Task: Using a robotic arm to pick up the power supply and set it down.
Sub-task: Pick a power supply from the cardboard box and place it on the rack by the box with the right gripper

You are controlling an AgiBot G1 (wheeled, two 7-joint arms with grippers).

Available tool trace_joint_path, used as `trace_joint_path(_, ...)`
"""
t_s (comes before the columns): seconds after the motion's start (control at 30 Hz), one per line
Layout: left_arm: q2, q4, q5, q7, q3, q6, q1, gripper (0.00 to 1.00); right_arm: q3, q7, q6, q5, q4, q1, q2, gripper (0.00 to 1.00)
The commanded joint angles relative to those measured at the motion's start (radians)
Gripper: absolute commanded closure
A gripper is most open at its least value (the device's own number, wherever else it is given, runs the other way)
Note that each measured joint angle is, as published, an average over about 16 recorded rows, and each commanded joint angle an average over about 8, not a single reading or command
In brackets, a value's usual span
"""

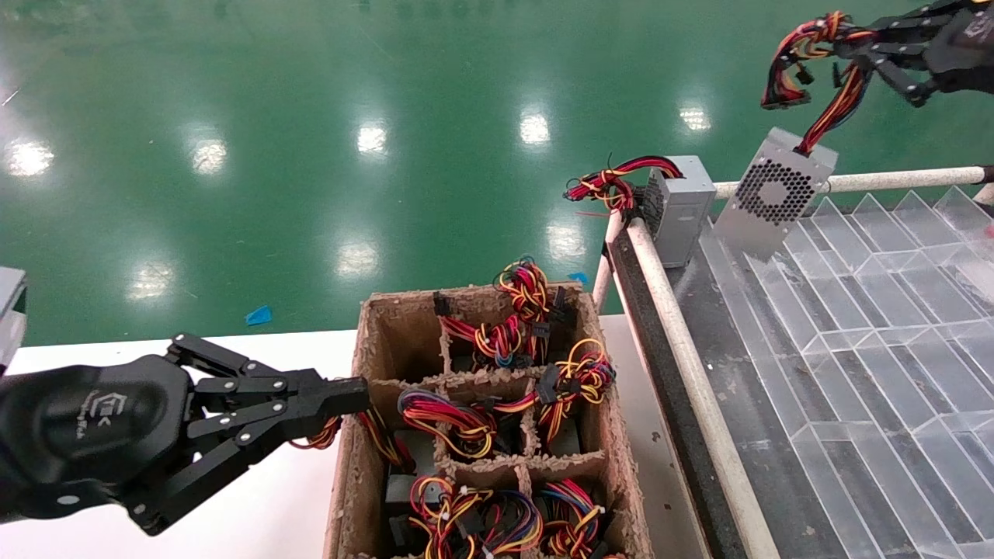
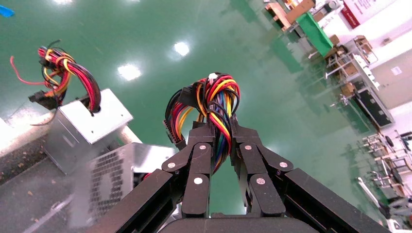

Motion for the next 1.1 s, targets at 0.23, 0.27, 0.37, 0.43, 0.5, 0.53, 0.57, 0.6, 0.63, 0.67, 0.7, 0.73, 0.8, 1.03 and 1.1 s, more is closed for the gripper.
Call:
trace_joint_path(0.23, 0.000, 0.000, 0.000, 0.000, 0.000, 0.000, 0.000, 1.00, 0.001, 0.007, 0.010, 0.001, 0.001, -0.017, -0.030, 1.00)
trace_joint_path(0.27, 0.000, 0.000, 0.000, 0.000, 0.000, 0.000, 0.000, 1.00, 0.002, 0.008, 0.016, 0.003, 0.002, -0.024, -0.041, 1.00)
trace_joint_path(0.37, 0.000, 0.000, 0.000, 0.000, 0.000, 0.000, 0.000, 1.00, 0.006, 0.010, 0.035, 0.009, 0.003, -0.044, -0.073, 1.00)
trace_joint_path(0.43, 0.000, 0.000, 0.000, 0.000, 0.000, 0.000, 0.000, 1.00, 0.009, 0.010, 0.049, 0.013, 0.003, -0.054, -0.092, 1.00)
trace_joint_path(0.5, 0.000, 0.000, 0.000, 0.000, 0.000, 0.000, 0.000, 1.00, 0.011, 0.010, 0.063, 0.015, 0.003, -0.061, -0.107, 1.00)
trace_joint_path(0.53, 0.000, 0.000, 0.000, 0.000, 0.000, 0.000, 0.000, 1.00, 0.011, 0.010, 0.070, 0.016, 0.002, -0.063, -0.112, 1.00)
trace_joint_path(0.57, 0.000, 0.000, 0.000, 0.000, 0.000, 0.000, 0.000, 1.00, 0.012, 0.010, 0.077, 0.017, 0.001, -0.065, -0.117, 1.00)
trace_joint_path(0.6, 0.000, 0.000, 0.000, 0.000, 0.000, 0.000, 0.000, 1.00, 0.012, 0.010, 0.084, 0.017, 0.000, -0.067, -0.120, 1.00)
trace_joint_path(0.63, 0.000, 0.000, 0.000, 0.000, 0.000, 0.000, 0.000, 1.00, 0.012, 0.010, 0.090, 0.018, -0.001, -0.068, -0.122, 1.00)
trace_joint_path(0.67, 0.000, 0.000, 0.000, 0.000, 0.000, 0.000, 0.000, 1.00, 0.012, 0.009, 0.097, 0.018, -0.002, -0.069, -0.124, 1.00)
trace_joint_path(0.7, 0.000, 0.000, 0.000, 0.000, 0.000, 0.000, 0.000, 1.00, 0.013, 0.009, 0.105, 0.018, -0.004, -0.070, -0.125, 1.00)
trace_joint_path(0.73, 0.000, 0.000, 0.000, 0.000, 0.000, 0.000, 0.000, 1.00, 0.013, 0.009, 0.112, 0.019, -0.005, -0.070, -0.125, 1.00)
trace_joint_path(0.8, 0.000, 0.000, 0.000, 0.000, 0.000, 0.000, 0.000, 1.00, 0.014, 0.008, 0.127, 0.021, -0.008, -0.072, -0.126, 1.00)
trace_joint_path(1.03, 0.000, 0.000, 0.000, 0.000, 0.000, 0.000, 0.000, 1.00, 0.030, 0.006, 0.191, 0.043, -0.011, -0.089, -0.141, 1.00)
trace_joint_path(1.1, 0.000, 0.000, 0.000, 0.000, 0.000, 0.000, 0.000, 1.00, 0.036, 0.005, 0.208, 0.052, -0.010, -0.097, -0.149, 1.00)
